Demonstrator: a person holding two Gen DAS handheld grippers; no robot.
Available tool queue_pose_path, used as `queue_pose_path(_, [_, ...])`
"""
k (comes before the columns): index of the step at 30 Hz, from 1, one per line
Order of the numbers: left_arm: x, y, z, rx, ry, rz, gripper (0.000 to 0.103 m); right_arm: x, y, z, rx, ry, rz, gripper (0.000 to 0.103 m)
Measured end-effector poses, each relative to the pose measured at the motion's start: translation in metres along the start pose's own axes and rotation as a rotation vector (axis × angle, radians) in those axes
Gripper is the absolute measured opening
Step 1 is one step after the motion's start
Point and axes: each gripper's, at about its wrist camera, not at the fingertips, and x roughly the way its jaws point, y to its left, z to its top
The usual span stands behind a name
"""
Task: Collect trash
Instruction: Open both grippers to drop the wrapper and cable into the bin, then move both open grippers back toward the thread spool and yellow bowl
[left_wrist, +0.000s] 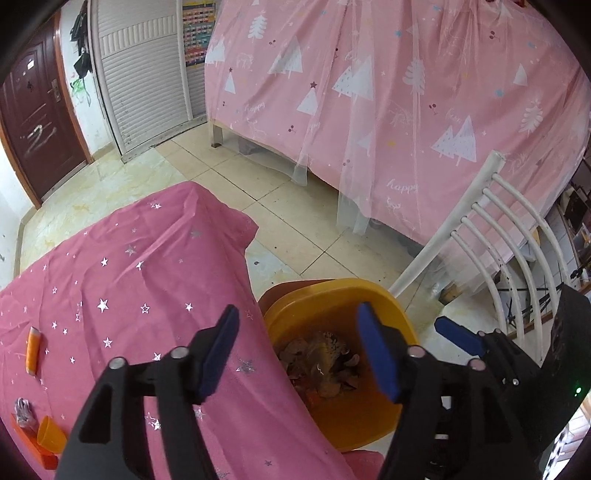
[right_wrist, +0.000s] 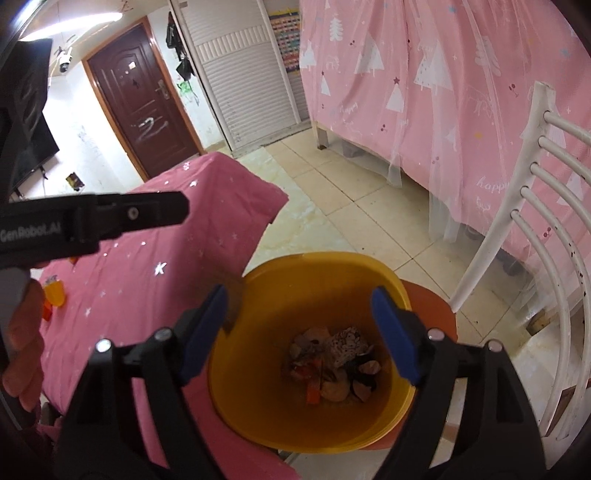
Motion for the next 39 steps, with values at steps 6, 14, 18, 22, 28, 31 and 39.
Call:
queue_pose_path(6, [-0.005, 0.007, -0.002, -0.015, 0.0, -0.005, 0.065, -0.003, 0.004, 0.001, 0.001, -0.009, 0.005, 0.077])
queue_pose_path(14, [-0.024, 0.023, -0.008, -0.034, -0.022, -0.023, 0.065, -0.002, 0.024, 0.005, -0.024, -0.005, 0.012, 0.077])
queue_pose_path(18, [-0.038, 0.037, -0.01, -0.046, -0.05, -0.019, 0.065, -0.002, 0.042, 0.008, -0.045, -0.007, 0.024, 0.077])
queue_pose_path(22, [-0.055, 0.055, -0.014, -0.066, -0.078, -0.015, 0.065, -0.003, 0.062, 0.012, -0.074, -0.012, 0.037, 0.082])
queue_pose_path(28, [-0.074, 0.088, -0.021, -0.094, -0.132, 0.019, 0.065, -0.002, 0.103, 0.022, -0.141, -0.008, 0.051, 0.082])
queue_pose_path(31, [-0.081, 0.106, -0.025, -0.116, -0.148, 0.035, 0.065, 0.0, 0.126, 0.027, -0.177, -0.008, 0.059, 0.082])
queue_pose_path(39, [-0.092, 0.172, -0.04, -0.214, -0.156, 0.077, 0.065, 0.008, 0.178, 0.031, -0.251, 0.011, 0.084, 0.087])
